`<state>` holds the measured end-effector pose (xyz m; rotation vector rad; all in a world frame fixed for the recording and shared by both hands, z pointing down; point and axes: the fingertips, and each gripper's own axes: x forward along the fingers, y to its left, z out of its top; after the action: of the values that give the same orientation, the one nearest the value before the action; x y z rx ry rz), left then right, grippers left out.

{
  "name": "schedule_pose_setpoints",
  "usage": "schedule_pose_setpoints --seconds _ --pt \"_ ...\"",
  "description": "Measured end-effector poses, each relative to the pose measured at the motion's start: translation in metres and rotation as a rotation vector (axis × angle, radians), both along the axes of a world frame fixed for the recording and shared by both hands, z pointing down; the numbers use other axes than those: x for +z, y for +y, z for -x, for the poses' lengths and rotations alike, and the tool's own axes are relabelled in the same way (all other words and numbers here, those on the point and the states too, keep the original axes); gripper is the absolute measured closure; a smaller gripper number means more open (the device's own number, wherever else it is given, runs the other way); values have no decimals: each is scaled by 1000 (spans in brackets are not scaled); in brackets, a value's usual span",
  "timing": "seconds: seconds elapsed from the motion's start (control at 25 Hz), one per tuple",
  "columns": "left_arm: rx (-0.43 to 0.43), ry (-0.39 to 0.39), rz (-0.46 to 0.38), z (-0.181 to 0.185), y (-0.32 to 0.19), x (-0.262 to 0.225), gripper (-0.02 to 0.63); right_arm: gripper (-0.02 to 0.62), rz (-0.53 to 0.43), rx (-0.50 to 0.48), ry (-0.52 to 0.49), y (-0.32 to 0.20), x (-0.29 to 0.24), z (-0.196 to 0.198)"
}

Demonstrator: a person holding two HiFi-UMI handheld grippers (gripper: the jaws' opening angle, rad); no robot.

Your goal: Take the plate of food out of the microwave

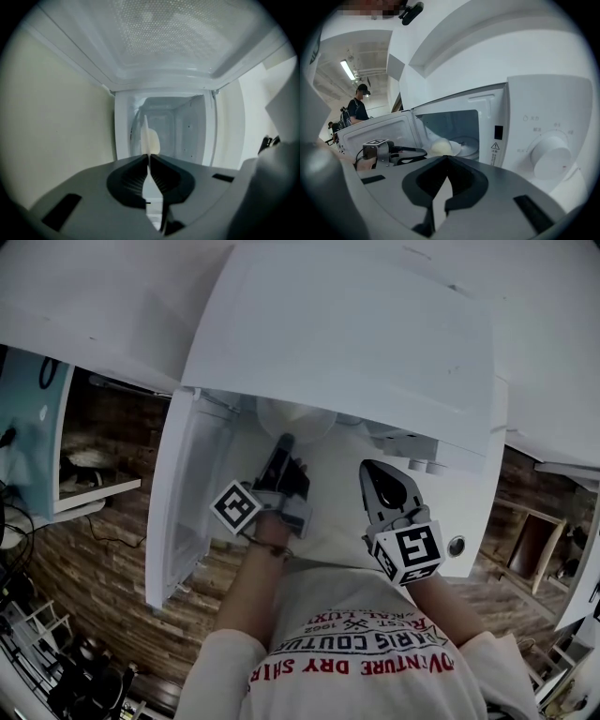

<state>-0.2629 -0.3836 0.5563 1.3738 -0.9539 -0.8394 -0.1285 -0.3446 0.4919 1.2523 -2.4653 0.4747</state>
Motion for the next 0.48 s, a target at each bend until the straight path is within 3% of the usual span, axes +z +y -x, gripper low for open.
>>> schedule_pose_setpoints --seconds 0.48 --pt "29 16 -88 -11 47 -40 588 591 -40 11 -11 22 -12 -14"
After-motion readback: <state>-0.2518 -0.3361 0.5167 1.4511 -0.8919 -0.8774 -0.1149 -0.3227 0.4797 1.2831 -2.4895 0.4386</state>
